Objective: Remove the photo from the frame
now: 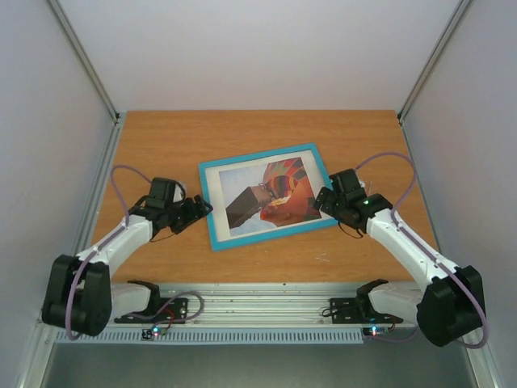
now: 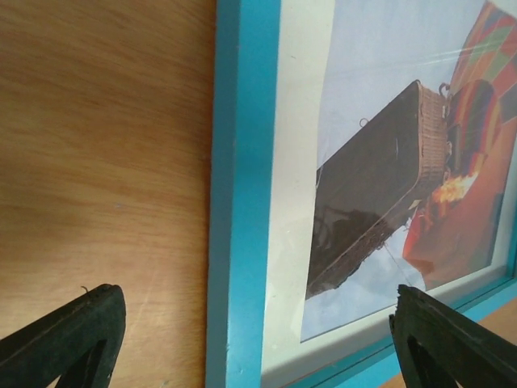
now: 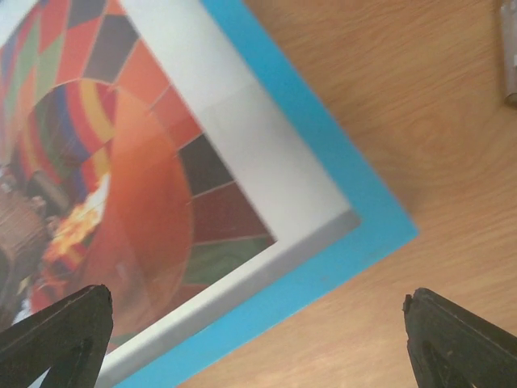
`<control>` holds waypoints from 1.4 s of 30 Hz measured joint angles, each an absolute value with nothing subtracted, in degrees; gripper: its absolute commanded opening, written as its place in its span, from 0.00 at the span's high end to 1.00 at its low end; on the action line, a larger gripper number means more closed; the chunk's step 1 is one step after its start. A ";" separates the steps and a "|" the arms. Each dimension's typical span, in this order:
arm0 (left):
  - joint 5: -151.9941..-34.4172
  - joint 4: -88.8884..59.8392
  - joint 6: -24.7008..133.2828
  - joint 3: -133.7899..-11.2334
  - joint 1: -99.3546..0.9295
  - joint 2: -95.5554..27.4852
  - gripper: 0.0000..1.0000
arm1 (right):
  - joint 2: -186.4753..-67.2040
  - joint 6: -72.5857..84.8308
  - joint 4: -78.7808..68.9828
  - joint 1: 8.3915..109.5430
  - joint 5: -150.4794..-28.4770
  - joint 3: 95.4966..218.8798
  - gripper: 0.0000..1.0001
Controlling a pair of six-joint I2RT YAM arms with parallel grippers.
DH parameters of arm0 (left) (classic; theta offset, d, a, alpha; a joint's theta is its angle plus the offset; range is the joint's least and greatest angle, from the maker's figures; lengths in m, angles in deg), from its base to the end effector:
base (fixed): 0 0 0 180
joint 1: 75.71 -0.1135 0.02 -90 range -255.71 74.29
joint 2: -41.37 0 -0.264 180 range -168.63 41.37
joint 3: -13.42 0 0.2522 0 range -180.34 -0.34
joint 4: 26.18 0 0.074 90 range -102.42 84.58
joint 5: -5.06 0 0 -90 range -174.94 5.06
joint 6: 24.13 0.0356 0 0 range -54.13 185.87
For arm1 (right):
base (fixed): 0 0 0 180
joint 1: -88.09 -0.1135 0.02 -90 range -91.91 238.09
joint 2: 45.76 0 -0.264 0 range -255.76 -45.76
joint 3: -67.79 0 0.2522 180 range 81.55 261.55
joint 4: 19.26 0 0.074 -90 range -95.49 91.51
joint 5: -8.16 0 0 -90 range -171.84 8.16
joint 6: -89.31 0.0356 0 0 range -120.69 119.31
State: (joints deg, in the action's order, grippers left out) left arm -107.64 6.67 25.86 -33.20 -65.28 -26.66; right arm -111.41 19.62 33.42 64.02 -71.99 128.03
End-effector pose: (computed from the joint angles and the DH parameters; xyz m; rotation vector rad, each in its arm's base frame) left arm 0.2123 -0.0531 0.1795 -0.5047 2.5757 -0.8355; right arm 0.2032 0.0841 0.2376 -0.0210 2.5630 0.0722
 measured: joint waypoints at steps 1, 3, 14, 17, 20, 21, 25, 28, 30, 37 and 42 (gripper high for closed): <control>-106.83 7.00 26.34 -34.21 -64.20 -28.01 0.12 | -112.04 17.48 33.29 66.10 -73.06 128.03 0.02; -104.93 7.61 27.30 -35.96 -62.32 -30.29 0.14 | -113.74 13.39 32.94 69.88 -75.60 128.03 0.06; -93.68 12.44 30.65 -42.03 -55.42 -39.55 0.24 | -128.08 -2.74 29.62 80.67 -85.37 131.92 0.23; -91.82 12.88 31.04 -42.82 -54.19 -41.59 0.27 | -132.10 -4.94 28.57 80.94 -85.59 133.34 0.26; -90.44 13.42 31.59 -42.93 -53.71 -42.61 0.32 | -135.23 -6.80 27.96 81.22 -85.89 134.11 0.30; -90.24 13.58 31.76 -43.04 -53.65 -43.07 0.33 | -136.02 -7.30 27.85 81.39 -86.00 134.22 0.31; -89.70 13.75 31.94 -43.91 -53.21 -45.11 0.43 | -138.29 -8.40 27.45 81.79 -86.42 134.61 0.36; -89.61 13.73 32.18 -44.50 -52.38 -46.24 0.52 | -138.49 -8.75 27.39 81.79 -86.61 134.66 0.38; -89.63 13.60 31.94 -44.66 -51.90 -46.61 0.56 | -138.49 -8.79 27.39 81.79 -86.61 134.66 0.40; -89.48 13.69 31.74 -45.27 -49.93 -46.96 0.63 | -138.05 -8.77 27.26 81.96 -86.59 134.09 0.55; -88.30 14.02 31.11 -45.29 -48.31 -46.96 0.68 | -137.81 -8.70 27.26 82.33 -86.61 133.96 0.58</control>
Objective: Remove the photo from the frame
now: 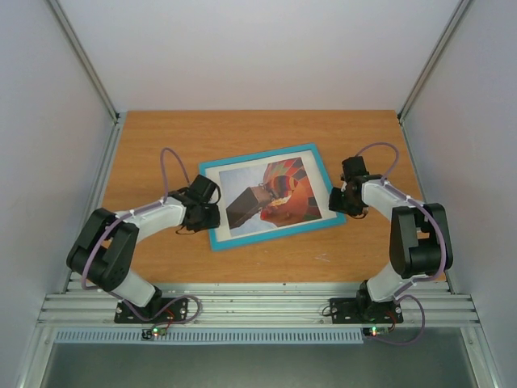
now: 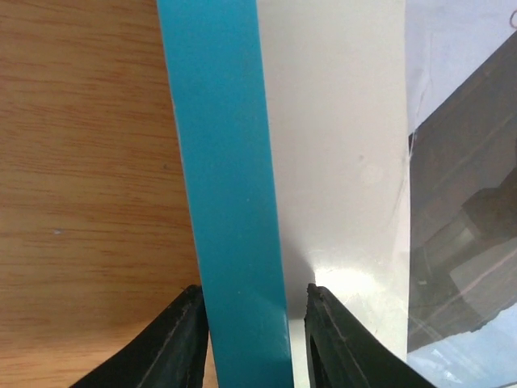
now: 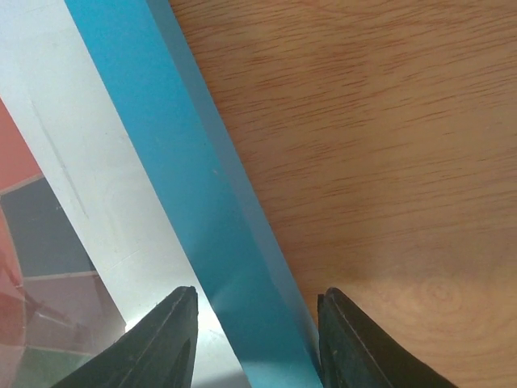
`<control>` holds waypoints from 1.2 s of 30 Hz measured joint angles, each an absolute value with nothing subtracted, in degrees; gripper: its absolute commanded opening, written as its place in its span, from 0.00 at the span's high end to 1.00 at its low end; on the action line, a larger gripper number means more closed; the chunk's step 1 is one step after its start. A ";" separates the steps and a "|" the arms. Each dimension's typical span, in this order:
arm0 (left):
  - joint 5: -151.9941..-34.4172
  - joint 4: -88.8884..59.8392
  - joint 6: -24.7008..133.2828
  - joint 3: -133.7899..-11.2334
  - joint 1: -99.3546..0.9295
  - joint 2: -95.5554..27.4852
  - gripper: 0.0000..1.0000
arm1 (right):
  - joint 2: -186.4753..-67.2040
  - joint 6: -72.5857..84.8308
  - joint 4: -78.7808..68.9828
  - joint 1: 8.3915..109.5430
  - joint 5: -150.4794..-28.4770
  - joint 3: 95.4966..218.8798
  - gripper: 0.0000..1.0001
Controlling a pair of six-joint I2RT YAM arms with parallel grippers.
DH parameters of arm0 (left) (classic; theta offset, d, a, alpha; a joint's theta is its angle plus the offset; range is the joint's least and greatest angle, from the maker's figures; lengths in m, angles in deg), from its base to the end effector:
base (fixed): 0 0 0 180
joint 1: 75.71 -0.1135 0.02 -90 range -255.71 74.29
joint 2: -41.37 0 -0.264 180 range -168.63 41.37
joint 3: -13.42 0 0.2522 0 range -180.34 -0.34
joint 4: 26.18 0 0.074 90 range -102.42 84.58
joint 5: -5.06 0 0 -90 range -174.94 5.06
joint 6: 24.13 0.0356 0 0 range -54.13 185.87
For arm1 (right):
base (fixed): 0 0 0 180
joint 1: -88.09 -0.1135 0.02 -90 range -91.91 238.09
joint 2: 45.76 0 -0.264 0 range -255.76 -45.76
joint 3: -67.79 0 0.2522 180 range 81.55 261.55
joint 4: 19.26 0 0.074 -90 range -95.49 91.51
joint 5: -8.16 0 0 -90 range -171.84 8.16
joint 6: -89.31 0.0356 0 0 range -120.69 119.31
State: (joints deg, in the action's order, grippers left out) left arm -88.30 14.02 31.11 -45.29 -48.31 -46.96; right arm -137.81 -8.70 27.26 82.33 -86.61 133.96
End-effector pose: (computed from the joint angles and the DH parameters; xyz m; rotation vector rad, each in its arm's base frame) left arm 0.2382 -0.1258 0.1499 -0.1681 2.8462 -0.3335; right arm 0.2877 0.0320 0.1629 -0.3575 2.8083 0.1093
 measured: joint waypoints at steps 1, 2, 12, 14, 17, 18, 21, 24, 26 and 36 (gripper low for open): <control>-87.97 13.99 30.69 -45.20 -47.96 -46.96 0.69 | -137.70 -8.68 27.24 82.47 -86.57 133.89 0.58; -87.60 13.99 30.34 -45.12 -47.53 -46.96 0.70 | -137.53 -8.68 27.26 82.53 -86.44 133.80 0.60; -83.16 13.99 26.06 -44.68 -43.68 -46.79 0.79 | -135.43 -11.37 28.44 82.75 -84.38 132.05 0.77; -82.64 14.02 25.32 -44.68 -42.52 -46.79 0.82 | -134.55 -11.52 28.92 82.75 -83.40 131.57 0.81; -81.94 14.04 23.98 -44.81 -40.71 -46.94 0.85 | -133.33 -11.76 29.97 82.75 -81.37 131.09 0.92; -81.79 14.06 23.59 -44.96 -40.10 -47.05 0.85 | -133.02 -11.76 30.34 82.75 -80.49 130.98 0.97; -81.24 14.19 22.10 -45.51 -38.24 -47.23 0.87 | -131.93 -11.76 31.45 82.75 -77.91 130.74 0.99; -80.87 14.36 21.07 -45.95 -37.28 -47.23 0.89 | -130.01 -11.76 32.15 82.68 -76.14 130.31 0.99; -80.61 14.61 20.86 -46.52 -37.01 -47.16 0.89 | -128.39 -11.76 32.72 82.64 -75.33 130.00 0.99; -76.08 16.20 21.62 -48.02 -36.62 -42.46 0.90 | -122.03 -11.70 33.95 82.55 -75.75 129.89 0.99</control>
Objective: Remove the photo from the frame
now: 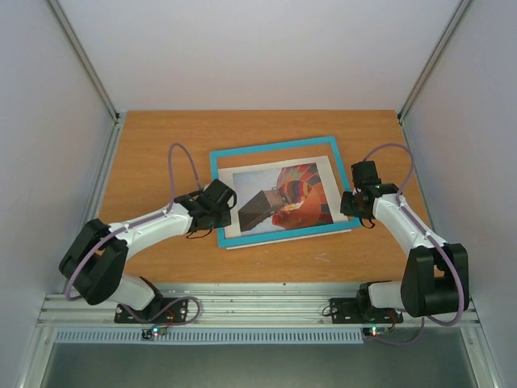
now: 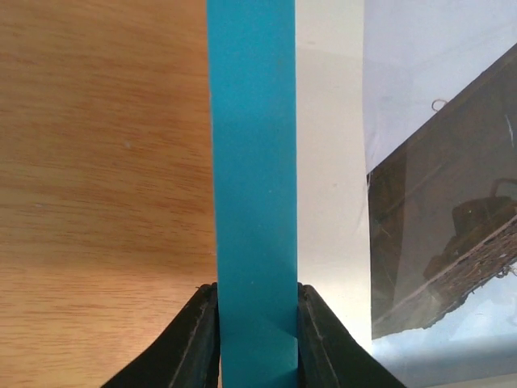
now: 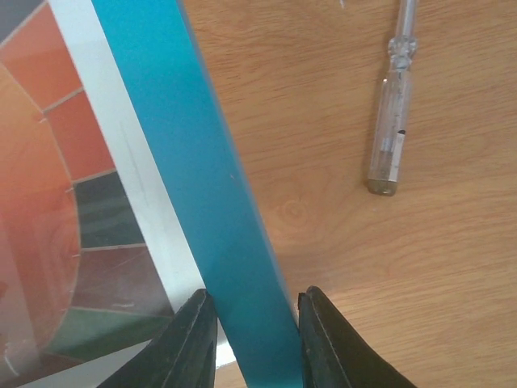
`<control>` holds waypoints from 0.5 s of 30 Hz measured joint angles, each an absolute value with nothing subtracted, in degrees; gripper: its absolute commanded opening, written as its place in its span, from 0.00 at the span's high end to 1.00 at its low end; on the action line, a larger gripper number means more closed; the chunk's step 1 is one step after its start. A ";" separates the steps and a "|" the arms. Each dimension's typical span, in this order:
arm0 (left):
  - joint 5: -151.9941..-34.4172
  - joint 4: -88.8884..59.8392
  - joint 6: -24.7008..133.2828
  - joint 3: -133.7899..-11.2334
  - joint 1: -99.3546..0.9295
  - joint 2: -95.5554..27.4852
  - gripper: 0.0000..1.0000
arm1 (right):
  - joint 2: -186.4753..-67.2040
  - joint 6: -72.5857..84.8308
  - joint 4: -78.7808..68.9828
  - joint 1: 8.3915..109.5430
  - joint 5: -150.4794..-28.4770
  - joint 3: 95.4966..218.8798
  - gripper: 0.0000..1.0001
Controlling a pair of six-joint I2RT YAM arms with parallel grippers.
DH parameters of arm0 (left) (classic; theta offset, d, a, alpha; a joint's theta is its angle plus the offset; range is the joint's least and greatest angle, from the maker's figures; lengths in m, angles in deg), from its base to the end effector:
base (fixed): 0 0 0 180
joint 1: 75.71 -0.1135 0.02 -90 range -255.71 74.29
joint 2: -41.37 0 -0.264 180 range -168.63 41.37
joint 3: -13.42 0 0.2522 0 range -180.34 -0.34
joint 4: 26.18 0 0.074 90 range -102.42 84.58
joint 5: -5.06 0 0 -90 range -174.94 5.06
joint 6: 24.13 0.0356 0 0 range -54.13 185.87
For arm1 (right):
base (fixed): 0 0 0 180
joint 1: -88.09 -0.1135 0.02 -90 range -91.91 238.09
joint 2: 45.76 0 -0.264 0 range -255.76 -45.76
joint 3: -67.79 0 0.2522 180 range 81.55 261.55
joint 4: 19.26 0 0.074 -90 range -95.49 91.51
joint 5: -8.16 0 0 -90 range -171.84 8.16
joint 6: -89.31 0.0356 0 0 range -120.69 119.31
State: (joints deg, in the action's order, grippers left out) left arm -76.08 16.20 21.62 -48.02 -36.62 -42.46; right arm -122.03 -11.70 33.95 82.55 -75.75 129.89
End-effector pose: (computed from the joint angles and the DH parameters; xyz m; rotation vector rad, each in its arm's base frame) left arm 0.2141 -0.1668 0.1811 -0.1684 2.6964 -0.2456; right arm 0.2432 0.0198 0.2072 -0.3665 2.7229 -0.1722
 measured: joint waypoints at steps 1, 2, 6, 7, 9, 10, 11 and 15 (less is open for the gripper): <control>-75.51 16.59 21.80 -48.13 -36.60 -42.05 0.90 | -121.85 -11.68 33.92 82.51 -76.19 129.89 0.99; -74.90 17.10 22.01 -48.24 -36.58 -41.59 0.90 | -121.77 -11.63 33.92 82.42 -76.58 129.89 0.99; -72.39 19.24 22.74 -48.37 -36.60 -39.95 0.90 | -121.74 -11.13 33.68 81.59 -78.77 129.91 0.99; -71.71 20.00 22.89 -48.37 -36.77 -39.34 0.90 | -121.77 -11.02 33.53 81.24 -79.12 129.93 0.99; -70.73 21.56 23.37 -48.35 -37.56 -37.70 0.90 | -121.94 -10.56 33.64 79.65 -79.55 130.52 0.99; -70.35 22.23 23.70 -48.33 -38.13 -36.80 0.90 | -122.31 -10.36 33.68 78.73 -79.68 131.22 0.99; -70.11 22.93 24.09 -48.20 -39.05 -35.62 0.90 | -122.90 -10.12 33.71 77.64 -79.68 132.34 0.99; -69.42 24.48 25.32 -46.10 -43.92 -30.24 0.94 | -127.10 -9.64 33.25 72.50 -79.12 138.55 0.99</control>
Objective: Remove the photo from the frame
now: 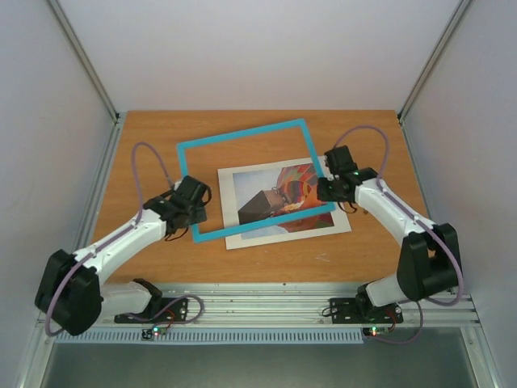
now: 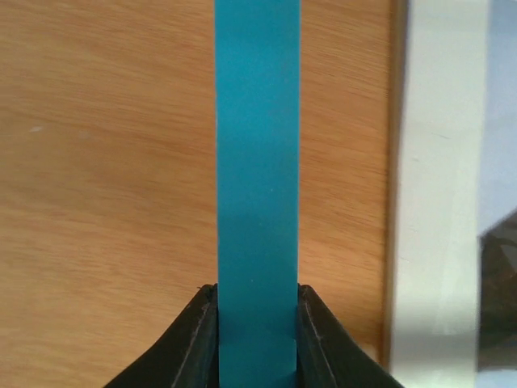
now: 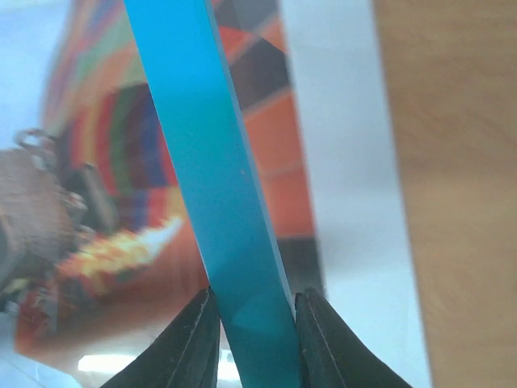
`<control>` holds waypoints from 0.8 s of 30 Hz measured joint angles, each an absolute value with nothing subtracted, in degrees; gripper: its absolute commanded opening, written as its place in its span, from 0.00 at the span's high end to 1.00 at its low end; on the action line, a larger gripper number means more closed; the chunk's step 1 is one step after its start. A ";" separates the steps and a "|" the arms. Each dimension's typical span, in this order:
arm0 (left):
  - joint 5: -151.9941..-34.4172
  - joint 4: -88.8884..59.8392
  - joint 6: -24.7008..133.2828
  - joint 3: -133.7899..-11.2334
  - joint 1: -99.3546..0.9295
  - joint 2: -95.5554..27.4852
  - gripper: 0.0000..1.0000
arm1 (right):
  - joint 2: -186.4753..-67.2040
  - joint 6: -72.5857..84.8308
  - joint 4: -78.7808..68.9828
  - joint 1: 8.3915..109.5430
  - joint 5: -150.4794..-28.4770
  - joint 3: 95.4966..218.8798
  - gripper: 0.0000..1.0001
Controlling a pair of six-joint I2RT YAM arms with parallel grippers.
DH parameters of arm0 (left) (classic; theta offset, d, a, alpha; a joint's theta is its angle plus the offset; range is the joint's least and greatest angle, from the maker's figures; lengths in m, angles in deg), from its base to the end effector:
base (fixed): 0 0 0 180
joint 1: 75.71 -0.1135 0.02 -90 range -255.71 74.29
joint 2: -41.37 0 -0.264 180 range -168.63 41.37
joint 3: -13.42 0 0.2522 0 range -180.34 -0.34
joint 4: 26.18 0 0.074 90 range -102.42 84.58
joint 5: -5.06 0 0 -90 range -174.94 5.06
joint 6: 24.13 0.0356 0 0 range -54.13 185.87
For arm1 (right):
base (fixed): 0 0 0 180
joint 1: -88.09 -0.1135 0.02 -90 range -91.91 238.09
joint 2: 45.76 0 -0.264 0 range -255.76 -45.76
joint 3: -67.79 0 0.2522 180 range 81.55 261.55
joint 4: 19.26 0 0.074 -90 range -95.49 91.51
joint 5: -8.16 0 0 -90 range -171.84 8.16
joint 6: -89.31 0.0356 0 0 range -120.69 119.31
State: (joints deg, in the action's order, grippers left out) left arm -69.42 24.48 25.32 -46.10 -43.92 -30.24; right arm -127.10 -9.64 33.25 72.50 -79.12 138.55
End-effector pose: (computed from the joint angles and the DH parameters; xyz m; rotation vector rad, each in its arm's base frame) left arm 0.2030 -0.1146 0.2149 -0.2843 2.5864 -0.0859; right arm 0.2680 0.0730 0.2305 -0.5526 2.6122 -0.0263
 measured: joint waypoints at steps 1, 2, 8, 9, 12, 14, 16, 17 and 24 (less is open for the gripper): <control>-69.22 24.75 25.45 -45.40 -45.01 -29.17 0.96 | -128.67 -9.62 32.90 70.99 -78.79 140.47 0.99; -69.11 25.10 25.45 -44.44 -46.41 -27.88 0.99 | -131.62 -9.69 31.89 68.56 -78.70 143.51 0.99; -68.65 26.89 23.41 -38.43 -52.77 -21.50 1.00 | -141.74 -11.17 31.28 63.56 -78.88 153.61 0.99; -68.32 27.35 22.54 -37.62 -53.39 -20.54 1.00 | -143.67 -11.65 31.00 62.86 -79.05 155.51 0.99; -66.86 29.03 19.30 -35.02 -54.61 -16.98 0.99 | -149.74 -13.53 30.51 61.11 -80.27 161.65 0.99; -65.70 30.08 16.88 -33.38 -54.87 -14.66 0.99 | -153.09 -14.54 30.25 60.41 -81.45 164.97 0.99; -64.72 30.98 14.58 -31.74 -55.07 -12.78 1.00 | -156.32 -15.33 29.77 59.87 -83.01 168.16 0.98; -64.34 31.30 13.51 -30.91 -55.24 -12.10 0.99 | -157.76 -15.63 29.62 59.67 -83.79 169.52 0.95; -63.64 32.79 8.97 -27.52 -56.18 -10.55 0.99 | -164.65 -16.20 28.35 59.14 -88.71 174.09 0.73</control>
